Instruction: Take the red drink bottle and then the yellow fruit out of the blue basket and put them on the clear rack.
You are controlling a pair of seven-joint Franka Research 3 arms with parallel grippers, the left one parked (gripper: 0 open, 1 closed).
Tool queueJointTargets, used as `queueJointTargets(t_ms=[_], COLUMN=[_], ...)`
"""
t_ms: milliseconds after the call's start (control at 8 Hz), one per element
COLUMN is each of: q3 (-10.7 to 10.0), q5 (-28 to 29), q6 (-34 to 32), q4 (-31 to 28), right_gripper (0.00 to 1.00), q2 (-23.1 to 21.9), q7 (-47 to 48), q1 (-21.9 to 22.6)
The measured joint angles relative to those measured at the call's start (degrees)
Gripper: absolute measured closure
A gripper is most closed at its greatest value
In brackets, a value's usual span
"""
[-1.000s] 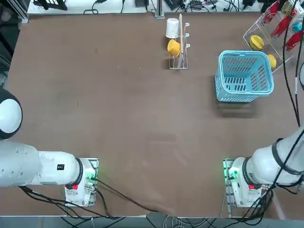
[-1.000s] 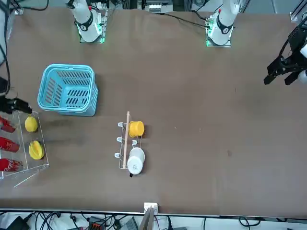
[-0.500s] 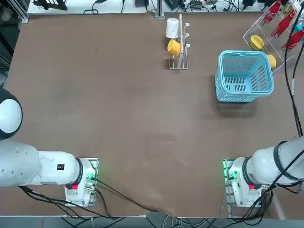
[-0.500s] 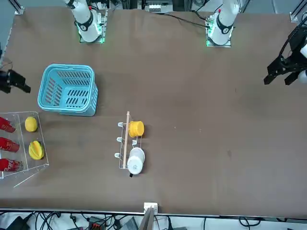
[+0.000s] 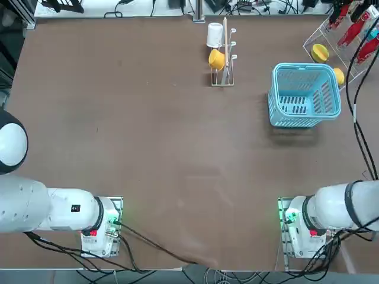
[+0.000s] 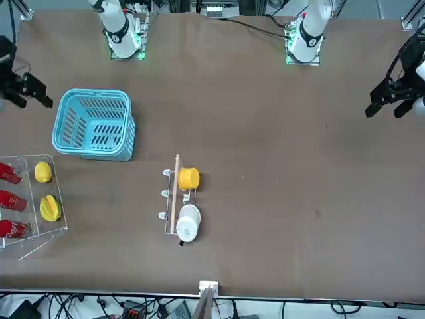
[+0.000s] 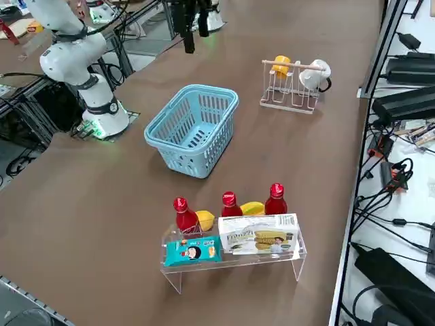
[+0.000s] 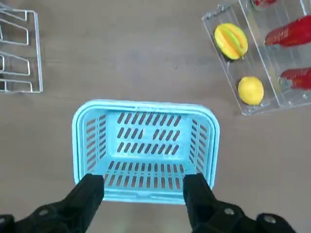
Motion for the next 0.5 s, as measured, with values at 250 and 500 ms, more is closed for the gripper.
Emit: queueJointTargets(t_ms=[250, 500], q3=[0.0, 0.0], q5=[0.0, 0.1], q6=[0.0, 0.4], q4=[-0.9, -0.8], right_gripper=[0.0, 0.0], q2=[-1.6, -1.7], q7=[0.0, 0.0], q1=[0.2, 0.4])
